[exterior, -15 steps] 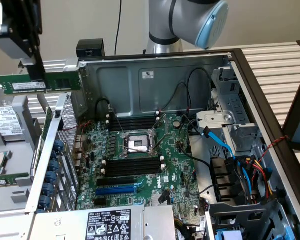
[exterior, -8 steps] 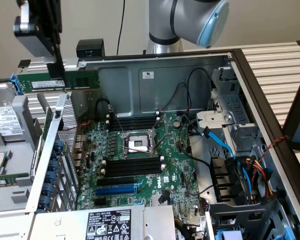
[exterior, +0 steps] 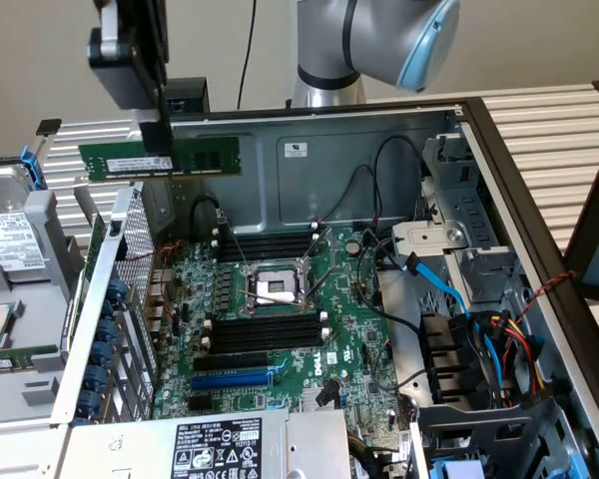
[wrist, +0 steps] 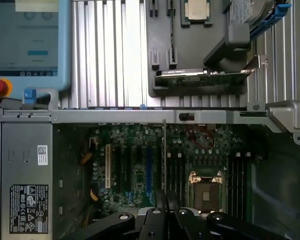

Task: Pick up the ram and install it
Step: 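Pick up the ram and move it above insertion slot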

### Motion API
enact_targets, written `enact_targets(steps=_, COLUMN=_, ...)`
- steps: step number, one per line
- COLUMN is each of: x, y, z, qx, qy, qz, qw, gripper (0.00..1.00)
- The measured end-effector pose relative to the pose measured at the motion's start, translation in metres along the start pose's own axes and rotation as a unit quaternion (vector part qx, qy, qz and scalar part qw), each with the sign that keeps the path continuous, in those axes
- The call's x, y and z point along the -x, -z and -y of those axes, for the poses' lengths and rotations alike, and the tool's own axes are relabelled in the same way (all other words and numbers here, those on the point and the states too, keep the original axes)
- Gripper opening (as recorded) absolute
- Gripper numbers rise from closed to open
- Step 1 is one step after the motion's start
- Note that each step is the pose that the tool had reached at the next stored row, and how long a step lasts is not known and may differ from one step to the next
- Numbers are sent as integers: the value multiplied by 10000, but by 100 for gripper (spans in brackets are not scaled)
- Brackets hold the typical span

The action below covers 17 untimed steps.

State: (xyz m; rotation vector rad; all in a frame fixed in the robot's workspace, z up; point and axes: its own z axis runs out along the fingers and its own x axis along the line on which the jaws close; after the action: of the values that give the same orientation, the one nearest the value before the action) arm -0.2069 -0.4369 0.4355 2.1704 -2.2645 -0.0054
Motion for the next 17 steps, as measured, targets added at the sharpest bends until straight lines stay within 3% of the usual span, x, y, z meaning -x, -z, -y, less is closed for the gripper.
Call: enact_targets(steps=17, x=32, y=5, z=766, qx=6, qy=1, qz=0, qw=10000, gripper=12)
